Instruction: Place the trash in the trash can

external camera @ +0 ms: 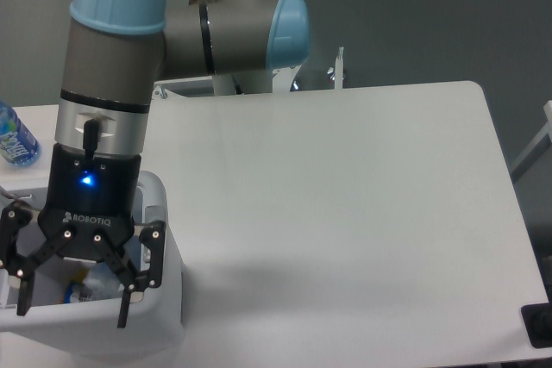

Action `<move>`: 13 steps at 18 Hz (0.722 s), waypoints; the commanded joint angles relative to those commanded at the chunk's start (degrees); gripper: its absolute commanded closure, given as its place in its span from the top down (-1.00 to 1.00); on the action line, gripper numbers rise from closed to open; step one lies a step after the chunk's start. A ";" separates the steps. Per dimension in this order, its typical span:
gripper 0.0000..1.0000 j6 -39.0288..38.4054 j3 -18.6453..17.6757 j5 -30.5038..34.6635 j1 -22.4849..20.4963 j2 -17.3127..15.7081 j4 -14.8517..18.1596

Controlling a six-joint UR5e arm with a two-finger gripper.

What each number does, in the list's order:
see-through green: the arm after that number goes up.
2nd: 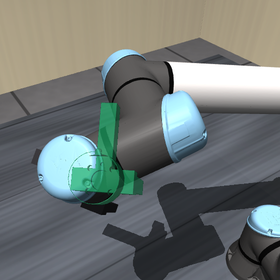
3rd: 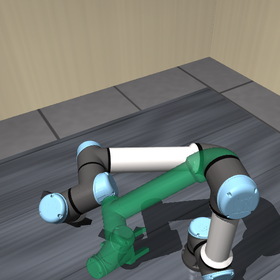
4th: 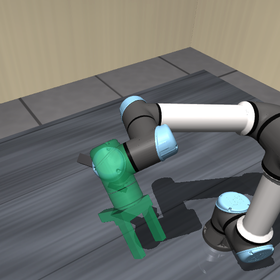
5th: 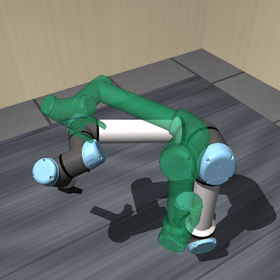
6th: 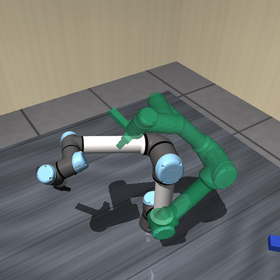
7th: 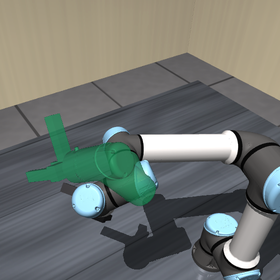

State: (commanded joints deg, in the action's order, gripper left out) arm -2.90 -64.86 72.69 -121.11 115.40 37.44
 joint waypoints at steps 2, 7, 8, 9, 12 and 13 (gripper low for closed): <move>1.00 0.00 -0.96 0.09 -2.10 -0.96 0.09; 1.00 0.09 -1.58 0.09 -11.06 -1.50 0.26; 1.00 0.09 -1.76 0.17 -12.82 -1.49 0.44; 1.00 0.18 -2.28 0.78 -14.49 -1.67 0.53; 1.00 3.06 -4.82 10.43 -18.36 -2.90 0.70; 1.00 5.43 -6.75 13.42 -19.42 -3.51 0.62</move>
State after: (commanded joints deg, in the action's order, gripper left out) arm 2.52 -71.61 86.10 -140.53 111.89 38.06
